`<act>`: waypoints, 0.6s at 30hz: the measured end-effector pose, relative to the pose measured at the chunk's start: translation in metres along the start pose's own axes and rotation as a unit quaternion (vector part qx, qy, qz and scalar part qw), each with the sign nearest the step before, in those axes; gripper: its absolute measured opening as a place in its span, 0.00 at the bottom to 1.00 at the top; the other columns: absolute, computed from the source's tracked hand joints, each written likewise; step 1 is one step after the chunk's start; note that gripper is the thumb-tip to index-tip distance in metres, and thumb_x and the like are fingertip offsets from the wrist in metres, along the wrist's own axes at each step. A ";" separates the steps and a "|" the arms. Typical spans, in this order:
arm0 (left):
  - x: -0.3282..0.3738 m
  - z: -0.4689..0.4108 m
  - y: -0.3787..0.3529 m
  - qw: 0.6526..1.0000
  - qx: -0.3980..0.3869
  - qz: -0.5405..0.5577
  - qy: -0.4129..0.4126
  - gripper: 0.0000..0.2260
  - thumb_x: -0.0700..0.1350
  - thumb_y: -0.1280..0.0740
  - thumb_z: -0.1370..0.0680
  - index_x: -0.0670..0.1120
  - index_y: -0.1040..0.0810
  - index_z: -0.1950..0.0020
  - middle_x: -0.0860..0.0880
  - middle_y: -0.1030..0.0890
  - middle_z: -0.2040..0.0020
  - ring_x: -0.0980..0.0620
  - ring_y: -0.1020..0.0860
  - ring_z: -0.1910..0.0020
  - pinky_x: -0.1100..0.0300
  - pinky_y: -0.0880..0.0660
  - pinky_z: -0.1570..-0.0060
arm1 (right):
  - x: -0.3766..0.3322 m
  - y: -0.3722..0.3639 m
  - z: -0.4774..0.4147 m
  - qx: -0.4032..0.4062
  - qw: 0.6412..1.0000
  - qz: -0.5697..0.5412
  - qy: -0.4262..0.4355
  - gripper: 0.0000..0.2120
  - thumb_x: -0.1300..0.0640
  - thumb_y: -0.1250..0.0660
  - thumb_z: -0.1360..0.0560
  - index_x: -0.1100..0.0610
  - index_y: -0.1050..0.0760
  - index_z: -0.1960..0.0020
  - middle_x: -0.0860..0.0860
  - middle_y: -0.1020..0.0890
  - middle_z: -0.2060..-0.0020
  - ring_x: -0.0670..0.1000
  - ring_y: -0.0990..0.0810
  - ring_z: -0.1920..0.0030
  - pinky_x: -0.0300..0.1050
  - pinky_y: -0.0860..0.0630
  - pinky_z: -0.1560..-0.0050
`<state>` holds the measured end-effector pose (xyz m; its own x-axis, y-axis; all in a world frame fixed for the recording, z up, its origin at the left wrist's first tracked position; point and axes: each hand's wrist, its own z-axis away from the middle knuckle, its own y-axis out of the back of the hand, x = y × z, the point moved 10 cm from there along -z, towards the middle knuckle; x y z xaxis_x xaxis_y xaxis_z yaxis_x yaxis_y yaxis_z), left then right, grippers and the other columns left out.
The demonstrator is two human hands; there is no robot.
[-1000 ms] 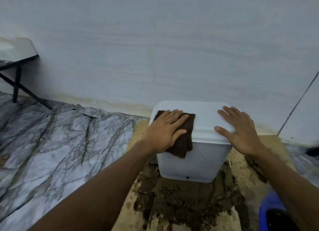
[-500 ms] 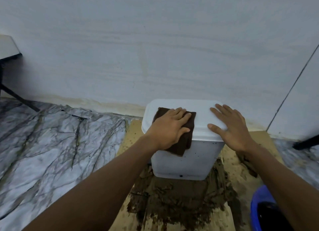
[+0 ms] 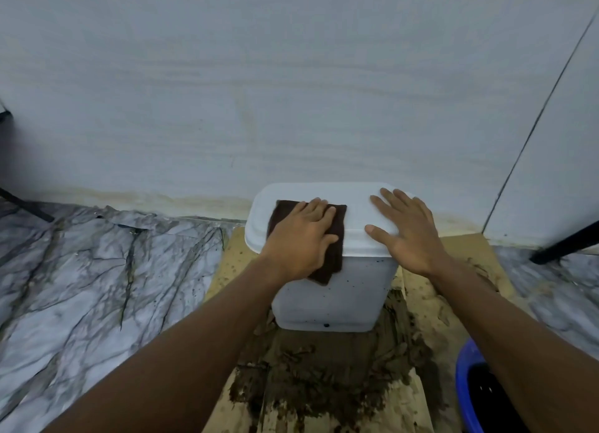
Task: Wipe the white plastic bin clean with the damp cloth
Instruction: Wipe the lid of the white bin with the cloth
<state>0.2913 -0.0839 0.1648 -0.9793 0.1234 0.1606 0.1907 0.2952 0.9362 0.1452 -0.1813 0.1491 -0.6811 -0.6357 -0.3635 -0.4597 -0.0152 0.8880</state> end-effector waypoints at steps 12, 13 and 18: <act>-0.060 0.040 0.024 0.999 0.009 0.026 0.017 0.24 0.53 0.39 0.16 0.47 0.33 0.21 0.46 0.33 0.21 0.46 0.38 0.21 0.54 0.47 0.21 | -0.004 0.000 0.004 -0.006 1.000 -0.024 0.018 0.38 0.28 0.51 0.27 0.44 0.41 0.22 0.43 0.45 0.21 0.44 0.53 0.21 0.49 0.59 0.22; -0.070 0.047 0.027 0.999 0.013 0.031 0.031 0.24 0.53 0.38 0.16 0.46 0.32 0.22 0.46 0.33 0.22 0.45 0.37 0.21 0.53 0.45 0.21 | -0.004 0.000 0.003 -0.007 1.000 -0.024 0.018 0.38 0.28 0.51 0.27 0.44 0.41 0.22 0.43 0.45 0.21 0.44 0.53 0.21 0.49 0.59 0.22; -0.060 0.039 0.025 0.999 0.030 0.009 0.038 0.24 0.54 0.38 0.17 0.42 0.28 0.25 0.43 0.28 0.25 0.43 0.32 0.24 0.47 0.36 0.24 | -0.006 0.000 0.004 -0.007 1.000 -0.006 0.012 0.37 0.29 0.52 0.27 0.44 0.42 0.22 0.44 0.45 0.21 0.45 0.53 0.21 0.49 0.60 0.22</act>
<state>0.3579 -0.0470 0.1658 -0.9775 0.0572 0.2031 0.2101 0.3506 0.9127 0.1469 -0.1743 0.1502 -0.6616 -0.6534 -0.3679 -0.4601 -0.0337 0.8873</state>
